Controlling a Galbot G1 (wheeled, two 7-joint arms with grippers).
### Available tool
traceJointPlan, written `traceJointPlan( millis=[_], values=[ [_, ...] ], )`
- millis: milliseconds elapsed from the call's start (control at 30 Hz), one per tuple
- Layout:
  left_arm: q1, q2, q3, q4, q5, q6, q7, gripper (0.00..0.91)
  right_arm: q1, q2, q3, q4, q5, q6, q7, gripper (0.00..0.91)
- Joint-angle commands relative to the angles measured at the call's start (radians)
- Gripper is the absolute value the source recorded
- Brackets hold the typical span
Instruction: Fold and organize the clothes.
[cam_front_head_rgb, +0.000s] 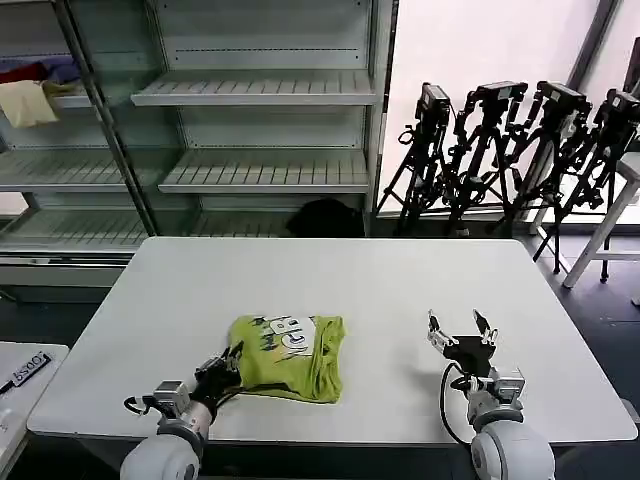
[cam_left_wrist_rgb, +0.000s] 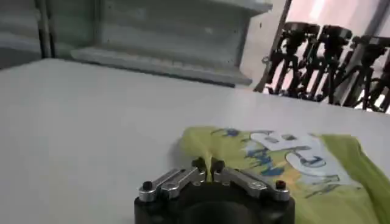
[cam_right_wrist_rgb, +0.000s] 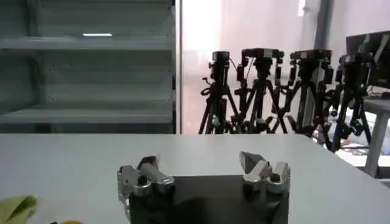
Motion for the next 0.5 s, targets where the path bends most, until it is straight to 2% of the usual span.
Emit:
traceJointPlan(
  millis=[33,133,300,500],
  values=[
    [-0.03,0.061,-0.202,0.0,0.051,-0.085,0.076,0.0,-0.001,-0.003,0.004,0.0,0.005,0.002,-0.001,0.907],
    [-0.055,0.119,-0.318,0.049,0.066,-0.074,0.121,0.0,-0.003,-0.006,0.005,-0.003,0.009,0.005,-0.001,0.907],
    [-0.1,0.295,-0.456,0.145,0.113,-0.09,0.173,0.0,-0.004,-0.01,0.007,-0.009,0.018,0.012,0.0,0.907],
    [-0.147,0.473,-0.502,0.188,0.222,-0.146,0.24,0.0,-0.01,-0.009,0.005,-0.016,0.021,0.021,0.001,0.907]
  ],
)
